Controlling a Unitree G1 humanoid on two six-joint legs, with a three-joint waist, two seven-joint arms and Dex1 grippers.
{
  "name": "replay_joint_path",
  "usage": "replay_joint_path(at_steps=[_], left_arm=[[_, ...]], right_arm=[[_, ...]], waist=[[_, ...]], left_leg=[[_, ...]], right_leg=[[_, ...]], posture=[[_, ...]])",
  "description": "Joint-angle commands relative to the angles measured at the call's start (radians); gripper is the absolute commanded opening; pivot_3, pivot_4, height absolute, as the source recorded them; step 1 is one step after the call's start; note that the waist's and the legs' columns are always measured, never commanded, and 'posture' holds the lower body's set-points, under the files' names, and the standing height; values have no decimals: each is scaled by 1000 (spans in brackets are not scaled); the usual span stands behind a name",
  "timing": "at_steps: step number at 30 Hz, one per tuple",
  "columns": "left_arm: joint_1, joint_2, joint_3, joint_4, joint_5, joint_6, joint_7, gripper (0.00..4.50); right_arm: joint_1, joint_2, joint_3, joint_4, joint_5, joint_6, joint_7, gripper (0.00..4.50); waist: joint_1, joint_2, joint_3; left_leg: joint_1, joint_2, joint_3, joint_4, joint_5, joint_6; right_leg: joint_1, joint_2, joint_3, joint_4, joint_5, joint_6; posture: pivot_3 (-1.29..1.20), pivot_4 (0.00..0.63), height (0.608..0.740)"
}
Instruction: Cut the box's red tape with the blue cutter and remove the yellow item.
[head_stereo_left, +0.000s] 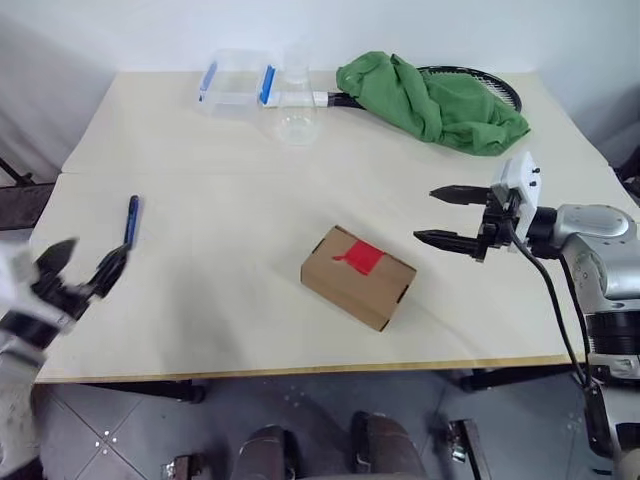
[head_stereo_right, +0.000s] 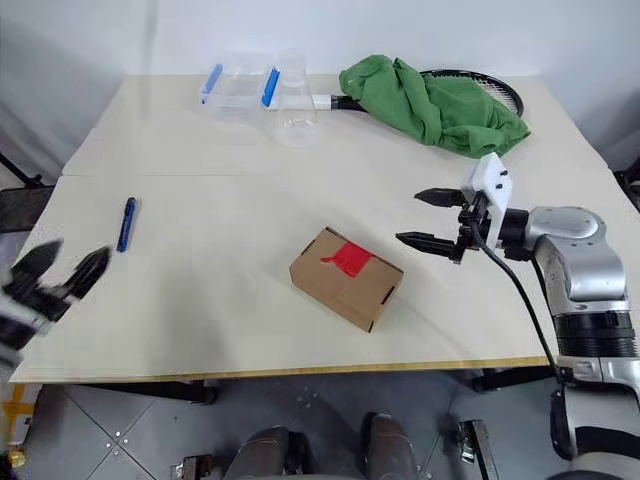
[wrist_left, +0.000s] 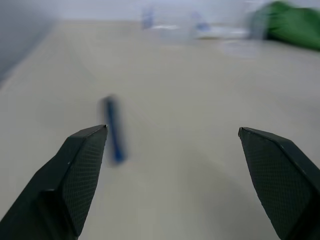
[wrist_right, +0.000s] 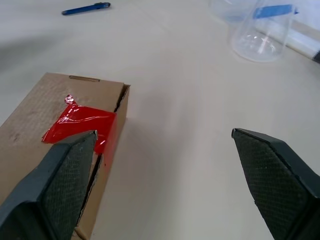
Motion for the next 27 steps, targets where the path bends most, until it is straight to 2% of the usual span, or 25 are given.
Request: replay_joint_path(at_steps=[1, 5, 8, 13, 16, 22, 27], left_arm=[[112, -25, 112, -85, -59, 8, 34, 4446], [173, -43, 109, -82, -76, 0, 57, 4446], [130, -23, 73, -54, -78, -3, 86, 4446], [-113, 53, -126, 82, 56, -28, 200, 4446], [-306, 102, -219, 243, 114, 9, 277, 4446], [-572, 185, -370, 567, 213, -1, 276, 4446], [-725, 205, -439, 778, 265, 3, 289, 4446]], right_arm=[[-31, 2, -2, 42, -13, -56, 39, 4500], [-59, 30, 9, 58, -29, -74, 39, 4500], [-70, 46, 15, 53, -30, -75, 39, 4500], [-57, 75, 2, 7, -13, -56, 4, 4500], [-28, 79, -6, -35, -4, -33, -17, 4500], [24, 74, -18, -109, 8, 10, -52, 4500], [39, 68, -31, -152, 17, 47, -81, 4500]], waist=[[9, 0, 0], [17, 0, 0], [17, 0, 0], [16, 0, 0], [12, 0, 0], [10, 0, 0], [9, 0, 0]], left_leg=[[0, 0, 0, 0, 0, 0], [1, -2, -1, 3, 1, 2], [1, -2, -2, 3, 1, 2], [0, -3, -4, 3, 1, 1], [1, -4, -1, 2, 1, 2], [0, -3, 1, 0, 0, 2], [0, -3, 2, 0, 0, 2]], right_leg=[[0, 0, 0, 0, 0, 0], [2, -4, 1, 1, 0, 0], [3, -10, 2, 1, 0, -1], [3, -6, 0, 2, 0, -2], [2, -6, -3, 3, 0, -1], [0, -3, -5, 2, 1, -1], [-1, -2, -4, 2, 1, -1]], posture=[[0, 150, 740], [0, 150, 740], [0, 150, 740], [0, 150, 740], [0, 150, 740], [0, 150, 740], [0, 150, 740]])
